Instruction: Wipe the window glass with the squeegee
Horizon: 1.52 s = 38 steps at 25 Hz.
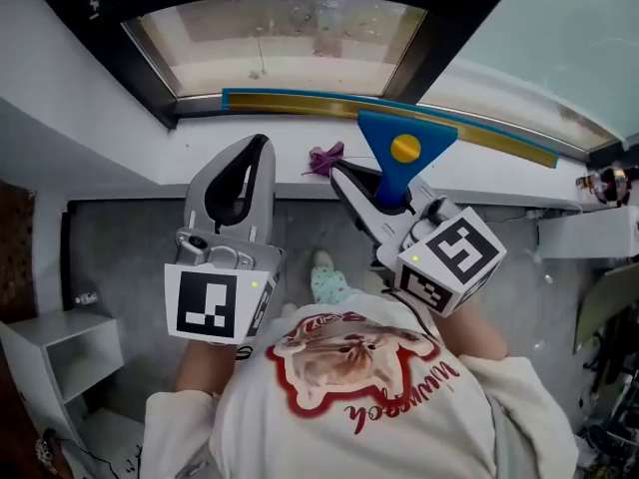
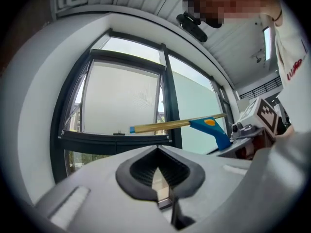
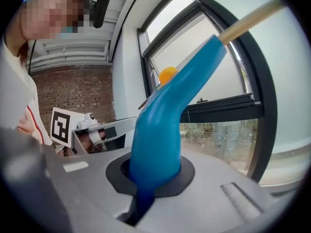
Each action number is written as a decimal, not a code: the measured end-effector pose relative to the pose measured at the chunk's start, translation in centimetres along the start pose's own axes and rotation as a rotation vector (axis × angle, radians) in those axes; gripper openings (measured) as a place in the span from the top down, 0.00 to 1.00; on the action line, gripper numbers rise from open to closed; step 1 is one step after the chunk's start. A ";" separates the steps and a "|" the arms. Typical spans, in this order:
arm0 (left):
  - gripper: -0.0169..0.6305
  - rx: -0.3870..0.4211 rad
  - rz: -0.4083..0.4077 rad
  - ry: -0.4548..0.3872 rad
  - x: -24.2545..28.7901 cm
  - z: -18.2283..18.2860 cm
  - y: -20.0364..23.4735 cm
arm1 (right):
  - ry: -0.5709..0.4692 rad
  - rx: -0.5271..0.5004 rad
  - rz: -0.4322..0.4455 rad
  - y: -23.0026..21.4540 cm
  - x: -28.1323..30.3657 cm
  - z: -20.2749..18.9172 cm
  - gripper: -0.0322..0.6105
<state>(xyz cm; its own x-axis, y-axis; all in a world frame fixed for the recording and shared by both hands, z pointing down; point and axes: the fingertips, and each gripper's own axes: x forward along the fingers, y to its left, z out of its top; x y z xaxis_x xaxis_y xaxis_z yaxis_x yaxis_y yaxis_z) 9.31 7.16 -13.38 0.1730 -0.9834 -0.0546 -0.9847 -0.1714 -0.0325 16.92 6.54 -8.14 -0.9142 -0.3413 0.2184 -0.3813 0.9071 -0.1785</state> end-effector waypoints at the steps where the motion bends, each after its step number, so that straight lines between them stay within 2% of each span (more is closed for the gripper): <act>1: 0.97 0.001 -0.006 0.009 -1.6 -0.4 -0.4 | -0.006 0.010 -0.015 1.0 -0.7 -0.3 0.91; 3: 0.97 0.004 -0.031 0.034 -5.0 -1.3 -1.3 | -0.003 0.013 -0.051 3.2 -2.3 -1.3 0.91; 6: 0.97 0.004 -0.110 0.092 -9.8 -2.6 -2.9 | 0.024 -0.011 -0.105 7.1 -4.8 -2.8 0.91; 9: 0.97 0.061 -0.158 0.126 -12.6 -3.1 -3.8 | 0.023 -0.018 -0.135 9.8 -6.7 -3.9 0.91; 16: 0.97 0.035 -0.170 0.054 -15.5 -0.5 -7.8 | -0.023 0.069 -0.164 12.3 -12.5 -5.0 0.91; 19: 0.97 0.018 -0.159 0.040 -16.3 0.0 -10.8 | -0.059 0.075 -0.153 12.4 -15.9 -4.7 0.91; 22: 0.97 0.019 -0.144 0.039 -16.6 0.1 -14.8 | -0.076 0.039 -0.139 11.9 -19.8 -5.0 0.91; 25: 0.97 0.028 -0.111 0.034 -16.4 0.1 -20.0 | -0.063 0.001 -0.115 11.1 -24.4 -6.4 0.91; 29: 0.97 -0.013 -0.071 0.004 -16.7 0.6 -27.6 | -0.040 0.003 -0.061 10.5 -31.3 -8.9 0.91; 33: 0.97 -0.001 -0.066 -0.014 -17.0 1.8 -34.6 | -0.019 -0.013 0.007 10.6 -36.9 -10.1 0.91; 38: 0.97 0.005 -0.074 -0.018 -18.3 2.3 -38.1 | -0.040 -0.055 0.022 11.4 -39.8 -10.5 0.91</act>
<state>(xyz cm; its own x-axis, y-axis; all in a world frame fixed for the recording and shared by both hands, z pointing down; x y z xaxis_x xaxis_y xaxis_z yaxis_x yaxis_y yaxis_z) 43.74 31.88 -13.41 0.2461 -0.9668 -0.0695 -0.9690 -0.2436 -0.0420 50.44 33.07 -8.78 -0.9274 -0.3300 0.1760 -0.3542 0.9261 -0.1300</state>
